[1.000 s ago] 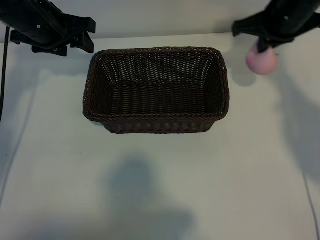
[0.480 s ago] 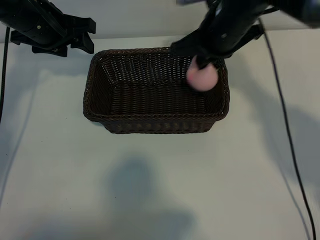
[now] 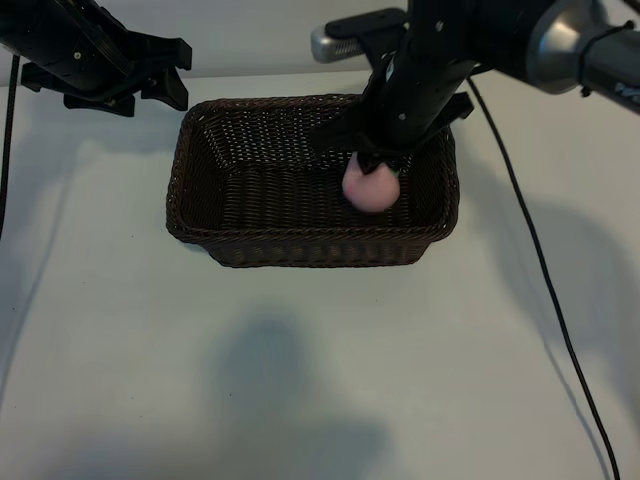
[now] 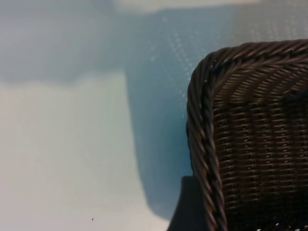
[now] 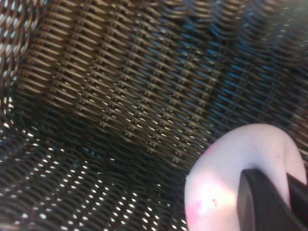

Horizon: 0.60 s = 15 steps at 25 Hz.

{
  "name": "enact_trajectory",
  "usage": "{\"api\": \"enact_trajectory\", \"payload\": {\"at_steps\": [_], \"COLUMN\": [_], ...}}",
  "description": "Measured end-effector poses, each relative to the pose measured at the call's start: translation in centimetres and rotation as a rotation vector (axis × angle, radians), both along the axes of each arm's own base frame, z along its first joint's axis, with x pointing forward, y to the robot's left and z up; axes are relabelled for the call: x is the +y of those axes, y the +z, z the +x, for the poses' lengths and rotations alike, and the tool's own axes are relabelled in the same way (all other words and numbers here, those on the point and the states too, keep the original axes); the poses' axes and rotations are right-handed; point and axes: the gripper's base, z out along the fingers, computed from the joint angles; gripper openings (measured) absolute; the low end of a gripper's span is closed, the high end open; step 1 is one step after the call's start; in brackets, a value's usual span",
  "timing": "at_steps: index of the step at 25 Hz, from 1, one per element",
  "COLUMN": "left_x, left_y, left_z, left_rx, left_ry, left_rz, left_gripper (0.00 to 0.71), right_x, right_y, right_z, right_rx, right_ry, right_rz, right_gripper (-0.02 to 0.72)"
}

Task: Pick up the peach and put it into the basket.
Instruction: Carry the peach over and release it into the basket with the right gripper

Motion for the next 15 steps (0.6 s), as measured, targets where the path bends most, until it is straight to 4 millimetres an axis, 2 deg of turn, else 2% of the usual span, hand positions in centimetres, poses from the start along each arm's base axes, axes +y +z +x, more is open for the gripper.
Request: {"api": "enact_trajectory", "payload": {"at_steps": [6, 9, 11, 15], "left_x": [0.0, 0.0, 0.0, 0.0], "left_y": [0.0, 0.0, 0.0, 0.0], "left_z": [0.0, 0.0, 0.0, 0.0], "left_rx": [0.002, 0.002, 0.002, 0.002], "left_ry": [0.000, 0.000, 0.000, 0.000], "left_rz": [0.000, 0.000, 0.000, 0.000], "left_gripper": [0.596, 0.596, 0.596, 0.596], "right_x": [0.8, 0.9, 0.9, 0.9], "right_y": [-2.3, -2.6, -2.6, -2.4], "right_z": [0.1, 0.0, 0.0, -0.1], "right_rx": [0.030, 0.038, 0.039, 0.044], "right_ry": [0.046, 0.053, 0.053, 0.059], "right_rz": [-0.027, -0.031, -0.028, -0.027], "right_gripper": [0.046, 0.080, 0.152, 0.396]}}
